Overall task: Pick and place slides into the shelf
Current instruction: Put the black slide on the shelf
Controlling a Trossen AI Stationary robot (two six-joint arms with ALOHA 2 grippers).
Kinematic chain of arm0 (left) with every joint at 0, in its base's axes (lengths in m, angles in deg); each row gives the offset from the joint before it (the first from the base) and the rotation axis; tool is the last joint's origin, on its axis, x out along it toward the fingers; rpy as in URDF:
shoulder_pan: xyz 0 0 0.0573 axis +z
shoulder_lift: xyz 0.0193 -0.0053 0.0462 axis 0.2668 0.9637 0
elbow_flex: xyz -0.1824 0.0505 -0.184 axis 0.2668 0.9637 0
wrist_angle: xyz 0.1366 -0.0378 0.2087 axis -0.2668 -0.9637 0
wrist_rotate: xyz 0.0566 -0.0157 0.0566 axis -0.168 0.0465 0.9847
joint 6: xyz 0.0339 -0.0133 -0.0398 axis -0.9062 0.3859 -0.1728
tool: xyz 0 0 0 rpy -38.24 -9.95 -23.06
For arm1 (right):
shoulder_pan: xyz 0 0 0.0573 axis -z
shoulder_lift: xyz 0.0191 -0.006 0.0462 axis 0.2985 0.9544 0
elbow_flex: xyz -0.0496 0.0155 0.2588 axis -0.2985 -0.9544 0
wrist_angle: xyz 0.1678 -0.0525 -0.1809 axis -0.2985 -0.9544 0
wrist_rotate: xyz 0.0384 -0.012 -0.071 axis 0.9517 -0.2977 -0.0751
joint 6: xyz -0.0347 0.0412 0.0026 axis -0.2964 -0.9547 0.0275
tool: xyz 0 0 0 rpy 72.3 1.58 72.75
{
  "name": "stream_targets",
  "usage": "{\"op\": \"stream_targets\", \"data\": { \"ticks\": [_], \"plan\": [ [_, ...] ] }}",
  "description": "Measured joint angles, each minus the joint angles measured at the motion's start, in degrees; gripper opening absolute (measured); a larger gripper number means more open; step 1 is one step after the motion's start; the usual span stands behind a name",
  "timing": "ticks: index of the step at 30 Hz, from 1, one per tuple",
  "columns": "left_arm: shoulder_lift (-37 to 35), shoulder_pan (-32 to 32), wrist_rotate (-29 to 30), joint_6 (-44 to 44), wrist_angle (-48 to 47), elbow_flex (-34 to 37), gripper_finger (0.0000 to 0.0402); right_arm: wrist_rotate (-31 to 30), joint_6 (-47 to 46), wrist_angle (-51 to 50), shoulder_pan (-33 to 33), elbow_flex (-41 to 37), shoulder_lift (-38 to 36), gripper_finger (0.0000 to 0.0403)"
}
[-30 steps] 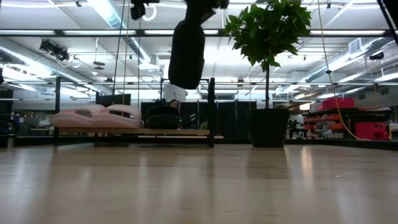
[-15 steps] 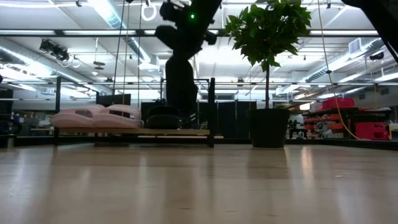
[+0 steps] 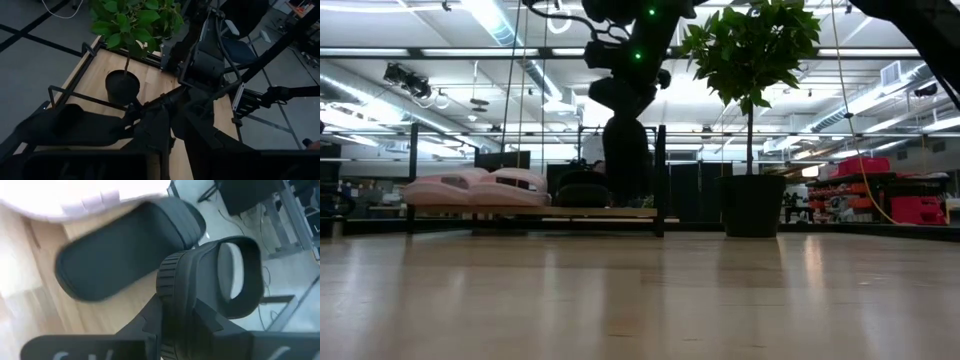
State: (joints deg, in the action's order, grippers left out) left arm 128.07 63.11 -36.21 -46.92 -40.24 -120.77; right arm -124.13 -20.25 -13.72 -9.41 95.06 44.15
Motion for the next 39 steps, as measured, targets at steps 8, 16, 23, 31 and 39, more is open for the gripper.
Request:
{"op": "stream_targets", "data": {
  "ticks": [8,16,23,31,39],
  "plan": [
    [0.0,0.0,0.0,-1.3,-0.1,0.0,0.0058,4.4,-0.1,-2.7,1.5,-0.1,0.0,0.006],
    [0.0,0.0,0.0,-1.4,-0.2,0.0,0.0052,8.8,-0.3,-2.3,2.0,-3.2,0.0,0.006],
    [0.0,0.0,0.0,-1.4,-0.2,0.0,0.0061,13.6,-0.4,0.4,1.9,-8.6,-0.1,0.006],
    [0.1,0.0,0.0,-1.3,-0.2,0.0,0.0052,16.4,-1.5,5.3,1.7,-11.4,-0.2,0.0059],
    [0.1,0.0,0.0,-0.8,0.0,0.0,0.0058,18.5,-1.6,8.7,1.7,-13.8,-0.2,0.0059]
  ]
}}
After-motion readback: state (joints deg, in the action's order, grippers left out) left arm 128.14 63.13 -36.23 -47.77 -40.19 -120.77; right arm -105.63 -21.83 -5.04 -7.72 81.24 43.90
